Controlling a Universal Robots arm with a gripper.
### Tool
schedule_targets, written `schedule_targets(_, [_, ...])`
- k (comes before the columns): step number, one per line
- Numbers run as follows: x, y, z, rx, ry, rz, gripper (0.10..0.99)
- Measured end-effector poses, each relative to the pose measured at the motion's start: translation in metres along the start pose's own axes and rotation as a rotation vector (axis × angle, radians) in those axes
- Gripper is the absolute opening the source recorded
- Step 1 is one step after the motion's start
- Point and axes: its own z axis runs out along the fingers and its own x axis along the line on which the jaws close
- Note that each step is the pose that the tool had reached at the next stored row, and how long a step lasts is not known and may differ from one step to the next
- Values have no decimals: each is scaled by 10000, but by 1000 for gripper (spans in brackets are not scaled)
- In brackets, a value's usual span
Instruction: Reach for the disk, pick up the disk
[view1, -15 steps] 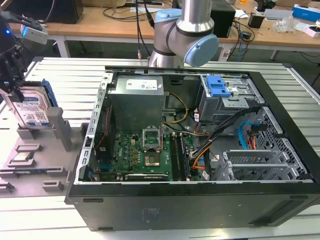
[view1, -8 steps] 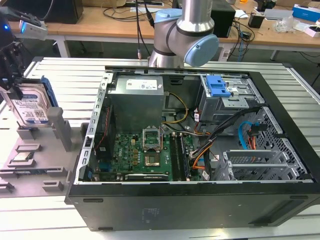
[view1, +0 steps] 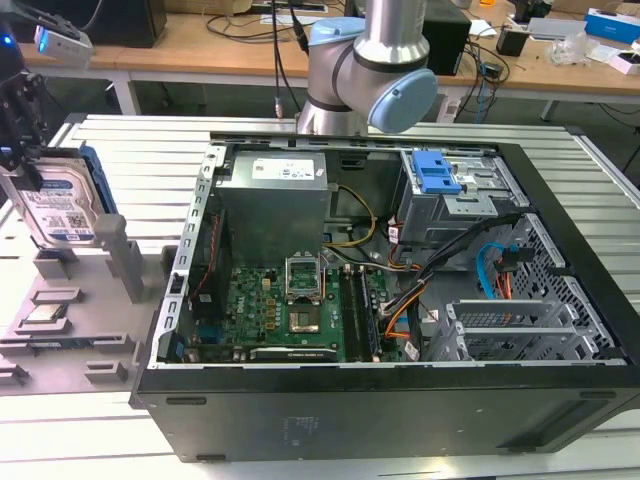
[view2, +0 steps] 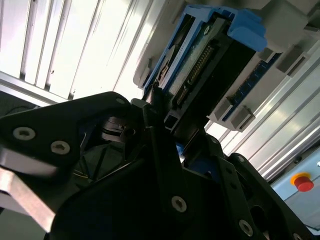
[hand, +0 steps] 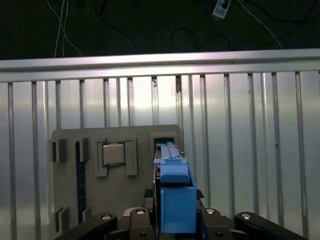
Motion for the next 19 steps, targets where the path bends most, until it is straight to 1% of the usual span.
schedule_targets(2, [0,-5,-32,0,0,0,365])
schedule_targets(6, [0,-12,-65,-1,0,0,365])
schedule_targets(7, [0,-18,-84,-1,0,0,365])
schedule_targets(15, [0,-33,-146,-3,0,0,365])
schedule_targets(18, [0,-37,-183,-4,1,0,365])
schedule_targets(19, [1,-39,-210,-4,1,0,365])
